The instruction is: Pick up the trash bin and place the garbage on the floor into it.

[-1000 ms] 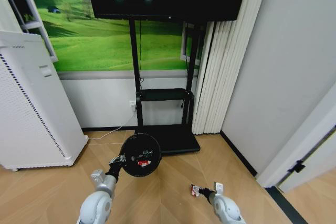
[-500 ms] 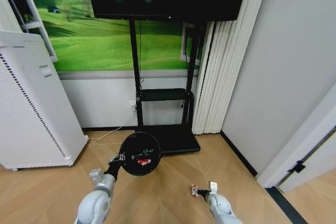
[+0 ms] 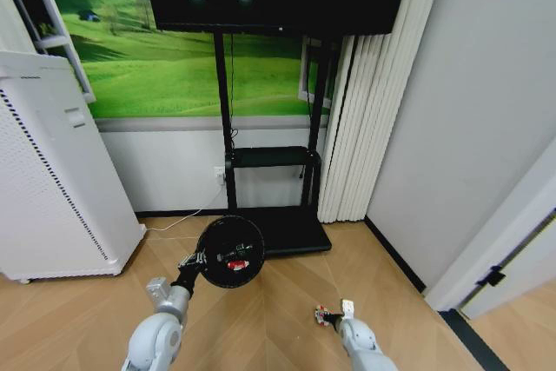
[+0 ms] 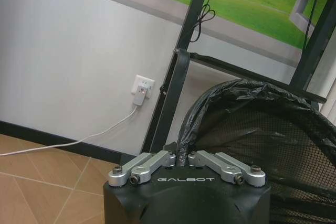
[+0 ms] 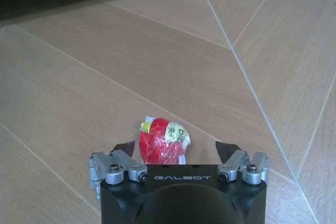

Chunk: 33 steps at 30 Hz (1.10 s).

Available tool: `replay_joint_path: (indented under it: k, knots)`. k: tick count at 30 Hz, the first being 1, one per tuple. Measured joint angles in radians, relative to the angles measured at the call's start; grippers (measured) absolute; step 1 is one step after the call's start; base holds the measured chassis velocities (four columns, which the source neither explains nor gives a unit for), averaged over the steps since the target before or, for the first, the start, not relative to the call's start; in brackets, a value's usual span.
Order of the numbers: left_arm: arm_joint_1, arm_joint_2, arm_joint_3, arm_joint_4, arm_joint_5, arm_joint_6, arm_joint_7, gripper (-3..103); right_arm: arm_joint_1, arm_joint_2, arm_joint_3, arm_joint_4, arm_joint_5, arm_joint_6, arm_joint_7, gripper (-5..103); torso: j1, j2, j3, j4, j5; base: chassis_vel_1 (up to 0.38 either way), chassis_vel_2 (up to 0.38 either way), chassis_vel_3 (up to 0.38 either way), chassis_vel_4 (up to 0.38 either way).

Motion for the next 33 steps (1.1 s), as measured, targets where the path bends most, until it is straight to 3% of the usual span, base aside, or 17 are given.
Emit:
replay_joint_path:
  k: [1,11,16,17,24,33]
  knots:
    - [0.000,0.000,0.000,0.000,0.000,0.000,0.000,4,0.000,0.000,0.000,0.000,0.000,0.000,0.000,88,0.000,0.000,0.000,0.0000,0.0000,0.000,0.000,0.000,0.000]
    - [-0.001,0.000,-0.014,0.006,-0.009,0.000,0.010,4,0.002,0.007,-0.002,-0.014,-0.020,0.009,-0.003,44,0.000,0.000,0.000,0.0000,0.0000,0.000,0.000,0.000,0.000]
    - [-0.005,0.001,-0.015,0.010,-0.013,0.000,0.011,4,-0.001,0.007,0.001,-0.010,-0.023,0.010,-0.003,40,0.000,0.000,0.000,0.0001,0.0000,0.000,0.000,0.000,0.000]
    - [-0.007,0.001,-0.015,0.013,-0.014,0.000,0.011,4,-0.012,0.007,0.004,0.006,-0.023,0.010,-0.003,28,0.000,0.000,0.000,0.0001,0.0000,0.000,0.000,0.000,0.000]
    - [-0.013,0.006,-0.020,0.018,-0.023,0.000,0.014,4,-0.071,-0.007,0.039,0.178,0.007,0.008,0.006,25,0.000,0.000,0.000,0.0000,0.0001,0.000,0.000,0.000,0.000]
    - [-0.006,0.007,-0.082,0.058,-0.062,-0.004,0.025,4,-0.149,-0.086,0.146,0.502,0.068,0.036,0.024,25,0.000,0.000,0.000,-0.0001,-0.0001,0.000,0.000,0.000,0.000]
